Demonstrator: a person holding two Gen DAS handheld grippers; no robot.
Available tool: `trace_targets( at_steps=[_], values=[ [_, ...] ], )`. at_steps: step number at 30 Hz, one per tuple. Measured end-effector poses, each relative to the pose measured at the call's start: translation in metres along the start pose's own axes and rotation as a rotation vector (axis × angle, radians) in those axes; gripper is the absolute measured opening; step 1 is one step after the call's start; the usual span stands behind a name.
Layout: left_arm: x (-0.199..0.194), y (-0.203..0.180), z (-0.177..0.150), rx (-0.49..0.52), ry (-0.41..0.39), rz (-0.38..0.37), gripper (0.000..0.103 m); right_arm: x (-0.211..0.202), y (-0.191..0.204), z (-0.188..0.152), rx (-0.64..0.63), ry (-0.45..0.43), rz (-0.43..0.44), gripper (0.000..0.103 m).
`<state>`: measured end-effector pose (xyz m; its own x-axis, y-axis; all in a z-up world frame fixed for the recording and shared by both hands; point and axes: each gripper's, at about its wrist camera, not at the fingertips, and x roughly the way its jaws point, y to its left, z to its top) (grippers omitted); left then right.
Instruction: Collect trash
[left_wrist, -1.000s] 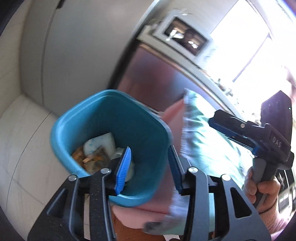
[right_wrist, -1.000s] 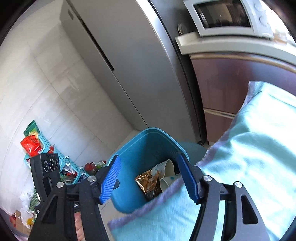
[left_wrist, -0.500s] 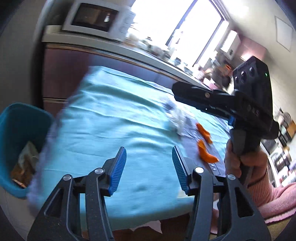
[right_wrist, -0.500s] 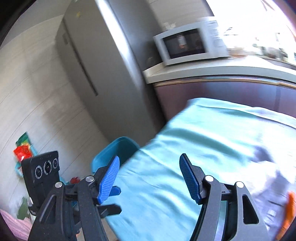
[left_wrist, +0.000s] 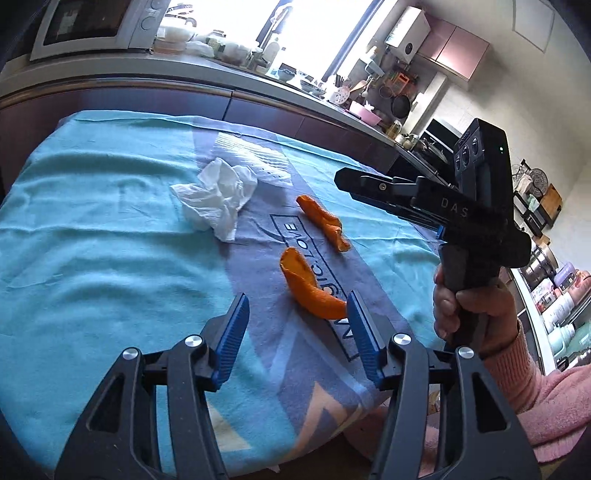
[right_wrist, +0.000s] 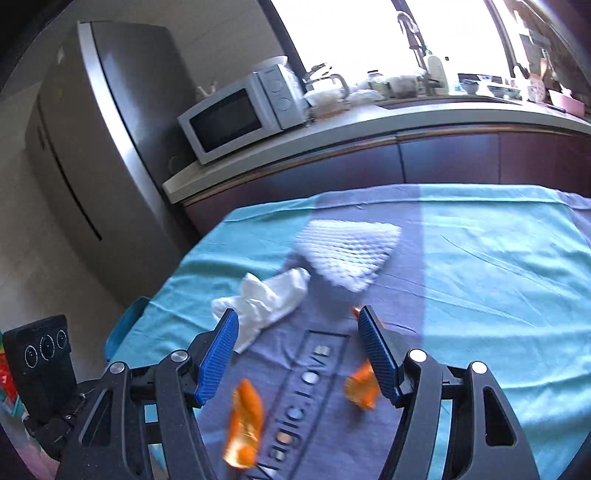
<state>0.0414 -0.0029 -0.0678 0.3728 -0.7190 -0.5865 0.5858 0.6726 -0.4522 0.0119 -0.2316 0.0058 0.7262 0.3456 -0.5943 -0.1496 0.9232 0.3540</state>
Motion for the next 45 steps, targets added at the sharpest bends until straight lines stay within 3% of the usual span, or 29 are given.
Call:
trace_targets(
  at_steps=[7, 13, 14, 21, 27, 28, 35, 45],
  values=[
    [0.034, -0.01, 0.001, -0.006, 0.075, 0.002, 0.054, 0.003, -0.032, -0.018, 0.055, 0.046, -0.016, 0.065],
    [0.05, -0.011, 0.004, -0.026, 0.107, -0.004, 0.044, 0.011, -0.036, -0.026, 0.063, 0.078, -0.027, 0.064],
    [0.052, -0.01, 0.004, -0.038, 0.117, -0.015, 0.04, 0.012, -0.036, -0.026, 0.064, 0.085, -0.027, 0.062],
    [0.053, -0.011, 0.004, -0.045, 0.114, -0.007, 0.033, 0.019, -0.038, -0.028, 0.067, 0.118, -0.04, 0.045],
    [0.051, -0.009, 0.004, -0.053, 0.104, -0.003, 0.02, 0.02, -0.04, -0.028, 0.078, 0.118, -0.051, 0.029],
    [0.05, -0.009, 0.004, -0.054, 0.102, -0.002, 0.012, 0.02, -0.041, -0.028, 0.08, 0.117, -0.05, 0.028],
    [0.039, -0.005, 0.003, -0.065, 0.083, -0.008, 0.011, 0.011, -0.045, -0.028, 0.118, 0.085, -0.013, 0.017],
    [0.012, 0.001, 0.004, -0.06, 0.022, 0.029, 0.011, -0.001, -0.023, -0.025, 0.09, 0.056, 0.077, 0.015]
  ],
)
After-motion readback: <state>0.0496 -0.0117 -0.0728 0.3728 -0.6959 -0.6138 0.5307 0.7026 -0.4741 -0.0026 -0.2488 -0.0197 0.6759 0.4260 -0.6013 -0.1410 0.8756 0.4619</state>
